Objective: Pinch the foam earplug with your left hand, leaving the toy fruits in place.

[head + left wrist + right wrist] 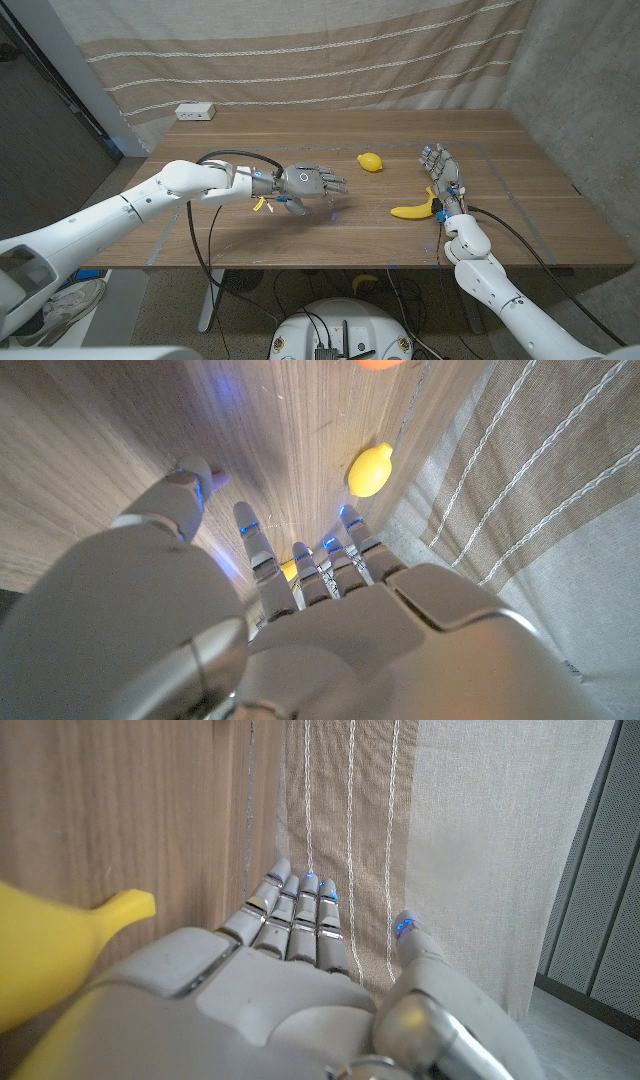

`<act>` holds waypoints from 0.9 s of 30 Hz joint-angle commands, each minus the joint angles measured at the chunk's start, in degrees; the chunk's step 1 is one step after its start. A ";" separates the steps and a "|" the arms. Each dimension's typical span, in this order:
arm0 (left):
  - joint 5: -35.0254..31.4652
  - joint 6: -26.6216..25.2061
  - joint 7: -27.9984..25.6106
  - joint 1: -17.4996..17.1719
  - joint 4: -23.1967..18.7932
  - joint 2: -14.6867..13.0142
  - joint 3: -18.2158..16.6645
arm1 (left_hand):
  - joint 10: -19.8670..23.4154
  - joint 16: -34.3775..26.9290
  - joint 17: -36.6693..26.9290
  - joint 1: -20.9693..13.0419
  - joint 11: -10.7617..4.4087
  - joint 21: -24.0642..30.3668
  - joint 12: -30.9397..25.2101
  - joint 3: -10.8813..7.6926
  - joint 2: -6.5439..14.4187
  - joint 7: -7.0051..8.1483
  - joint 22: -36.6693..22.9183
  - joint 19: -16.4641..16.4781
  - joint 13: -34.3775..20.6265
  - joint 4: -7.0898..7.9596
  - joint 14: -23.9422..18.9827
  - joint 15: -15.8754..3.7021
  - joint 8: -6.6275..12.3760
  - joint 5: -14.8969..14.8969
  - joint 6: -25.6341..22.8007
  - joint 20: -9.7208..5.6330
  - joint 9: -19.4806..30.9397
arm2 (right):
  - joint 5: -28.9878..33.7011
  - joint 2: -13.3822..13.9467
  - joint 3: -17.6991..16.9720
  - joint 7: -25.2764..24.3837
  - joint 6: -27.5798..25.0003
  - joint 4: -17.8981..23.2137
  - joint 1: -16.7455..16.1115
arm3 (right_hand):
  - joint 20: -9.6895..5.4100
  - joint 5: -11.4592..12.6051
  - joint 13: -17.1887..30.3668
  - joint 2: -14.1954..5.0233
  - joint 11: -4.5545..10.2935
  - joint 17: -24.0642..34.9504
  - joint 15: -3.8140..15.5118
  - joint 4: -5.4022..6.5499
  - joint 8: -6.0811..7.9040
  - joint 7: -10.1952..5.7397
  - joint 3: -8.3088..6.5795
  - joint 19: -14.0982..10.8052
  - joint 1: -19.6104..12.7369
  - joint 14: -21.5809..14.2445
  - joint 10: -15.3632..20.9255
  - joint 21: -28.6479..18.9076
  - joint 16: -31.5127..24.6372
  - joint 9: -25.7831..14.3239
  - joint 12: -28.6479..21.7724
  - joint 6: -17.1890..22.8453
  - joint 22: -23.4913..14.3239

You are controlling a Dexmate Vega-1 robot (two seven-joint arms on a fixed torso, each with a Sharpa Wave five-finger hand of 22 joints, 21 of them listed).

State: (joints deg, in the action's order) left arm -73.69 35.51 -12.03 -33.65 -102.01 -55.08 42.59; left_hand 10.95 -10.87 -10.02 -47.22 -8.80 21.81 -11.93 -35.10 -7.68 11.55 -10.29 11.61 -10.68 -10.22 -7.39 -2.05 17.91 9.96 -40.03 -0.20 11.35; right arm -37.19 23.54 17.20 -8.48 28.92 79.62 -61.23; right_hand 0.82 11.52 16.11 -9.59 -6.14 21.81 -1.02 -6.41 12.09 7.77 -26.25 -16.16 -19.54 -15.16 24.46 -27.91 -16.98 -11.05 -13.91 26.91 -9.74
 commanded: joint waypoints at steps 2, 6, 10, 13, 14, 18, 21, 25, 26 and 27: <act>-2.69 -1.56 -1.55 1.90 0.64 0.73 3.43 | 0.15 -0.33 -0.11 -0.77 0.06 -0.25 0.07 0.38 0.33 -0.38 -0.09 0.20 -0.09 0.26 -0.42 -3.19 -0.38 -0.14 0.21 0.21 0.09 | -0.77 0.22 -0.33 0.33 -0.29 0.02 -0.44 | 0.02 0.28 0.26 -0.14 -0.03 0.01 -0.13 -0.16 0.18 -0.09 -0.20 -0.56 0.47 -0.39 0.61 0.39 -0.16 -0.25 -0.34 0.65 -0.17; -2.75 -1.28 -2.30 2.40 0.86 0.82 3.99 | 0.27 -0.31 -0.13 -0.87 0.11 -0.34 0.05 0.57 0.57 -0.18 -0.11 0.21 -0.10 0.36 -0.47 -3.23 -0.33 -0.16 -0.04 0.22 0.11 | -0.93 0.31 -0.43 0.50 -0.25 0.02 -0.55 | 0.00 0.29 0.30 -0.13 -0.10 0.00 -0.10 -0.18 0.23 0.07 -0.20 -0.59 0.49 -0.40 0.69 0.48 -0.16 -0.25 -0.37 0.83 -0.17; -2.88 -1.53 -3.07 2.55 1.30 0.99 4.45 | 0.71 -0.35 -0.14 -1.02 0.01 -0.43 -0.07 0.84 0.89 0.01 -0.13 0.31 -0.10 0.45 -0.73 -3.18 -0.10 -0.19 -0.82 0.21 0.14 | -1.15 0.38 -0.49 0.76 -0.25 -0.11 -0.64 | 0.05 0.29 0.33 -0.13 -0.12 -0.01 -0.12 -0.19 0.24 0.18 -0.21 -0.62 0.51 -0.38 0.72 0.56 -0.14 -0.26 -0.38 0.93 -0.18; -3.13 -1.57 -3.89 2.76 1.84 1.18 4.91 | 0.96 -0.37 -0.15 -1.15 -0.02 -0.50 -0.14 0.97 1.11 -0.11 -0.14 0.36 -0.10 0.49 -0.86 -3.24 -0.06 -0.18 -1.04 0.23 0.15 | -1.25 0.48 -0.56 0.83 -0.30 -0.06 -0.74 | 0.04 0.29 0.36 -0.13 -0.15 -0.02 -0.13 -0.20 0.21 0.07 -0.21 -0.67 0.54 -0.36 0.83 0.63 -0.13 -0.26 -0.42 0.92 -0.18; -3.55 -1.69 -4.97 2.78 2.14 1.24 5.10 | 0.98 -0.36 -0.15 -1.21 -0.01 -0.53 -0.13 1.03 1.20 -0.16 -0.14 0.37 -0.10 0.50 -0.88 -3.24 0.00 -0.18 -1.26 0.23 0.15 | -1.29 0.53 -0.58 0.85 -0.36 -0.03 -0.76 | 0.05 0.29 0.36 -0.13 -0.12 -0.02 -0.13 -0.20 0.20 0.09 -0.21 -0.68 0.54 -0.35 0.83 0.64 -0.12 -0.26 -0.42 0.91 -0.18; -5.64 -3.03 -8.06 2.69 2.86 1.25 5.91 | 1.29 -0.46 -0.16 -1.48 -0.02 -0.62 -0.16 1.41 1.53 -0.14 -0.16 0.61 -0.10 0.52 -1.39 -3.74 0.06 -0.18 -1.87 0.09 0.07 | -1.36 0.67 -0.61 0.97 -0.53 -0.06 -0.71 | 0.05 0.29 0.39 -0.13 -0.16 -0.03 -0.19 -0.21 0.26 0.08 -0.22 -0.70 0.57 -0.38 0.99 0.73 -0.13 -0.26 -0.48 1.13 -0.18; -7.23 -4.83 -10.91 2.39 3.52 1.25 6.45 | 1.38 -0.52 -0.16 -1.58 -0.15 -0.66 -0.16 1.56 1.60 -0.20 -0.16 0.70 -0.10 0.51 -1.66 -3.77 0.03 -0.19 -1.97 0.03 0.04 | -1.46 0.84 -0.62 1.05 -0.83 0.04 -0.71 | 0.09 0.29 0.43 -0.12 -0.09 -0.04 -0.21 -0.22 0.24 0.17 -0.22 -0.73 0.59 -0.40 1.11 0.82 -0.12 -0.26 -0.51 1.14 -0.18; -8.39 -6.52 -11.19 2.34 3.74 1.22 7.29 | 1.41 -0.66 -0.18 -1.85 -0.14 -0.68 -0.10 1.89 1.77 -0.32 -0.18 1.04 -0.10 0.48 -2.27 -4.17 -0.13 -0.19 -1.93 -0.02 0.00 | -1.65 0.95 -0.70 1.08 -1.02 0.22 -0.84 | 0.09 0.29 0.46 -0.11 -0.11 -0.06 -0.15 -0.23 0.26 0.21 -0.22 -0.80 0.63 -0.45 1.14 0.91 -0.14 -0.27 -0.52 1.27 -0.18; -8.64 -6.92 -11.16 2.32 3.77 1.21 7.48 | 1.44 -0.66 -0.18 -1.89 -0.21 -0.69 -0.10 1.92 1.79 -0.35 -0.18 1.06 -0.10 0.47 -2.31 -4.19 -0.17 -0.18 -1.86 -0.02 -0.01 | -1.64 1.00 -0.72 1.05 -1.05 0.28 -0.88 | 0.09 0.29 0.47 -0.11 -0.11 -0.06 -0.22 -0.24 0.25 0.20 -0.22 -0.83 0.64 -0.47 1.15 0.93 -0.14 -0.27 -0.52 1.29 -0.18; -8.92 -7.24 -11.41 2.34 3.89 1.22 7.71 | 1.45 -0.66 -0.18 -1.92 -0.24 -0.70 -0.10 1.97 1.81 -0.36 -0.18 1.08 -0.10 0.47 -2.36 -4.18 -0.25 -0.18 -1.73 0.01 -0.02 | -1.68 1.04 -0.75 1.03 -1.10 0.35 -0.95 | 0.09 0.29 0.48 -0.11 -0.12 -0.06 -0.21 -0.24 0.26 0.19 -0.22 -0.83 0.64 -0.46 1.17 0.95 -0.13 -0.27 -0.52 1.32 -0.18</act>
State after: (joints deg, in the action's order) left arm -79.46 31.69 -19.82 -31.23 -99.42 -54.00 48.20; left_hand 11.87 -11.27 -10.00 -48.66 -9.10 21.16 -11.92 -33.21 -6.24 11.25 -10.27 12.11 -10.68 -9.75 -9.16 -2.12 17.51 9.96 -41.57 -0.31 11.18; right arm -38.48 24.19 16.63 -7.62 28.33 79.60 -61.89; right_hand 1.03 11.52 16.40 -9.89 -6.21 21.81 -1.02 -6.41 12.09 8.07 -26.25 -16.37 -19.23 -15.16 25.01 -27.03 -16.98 -11.05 -14.20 27.85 -9.74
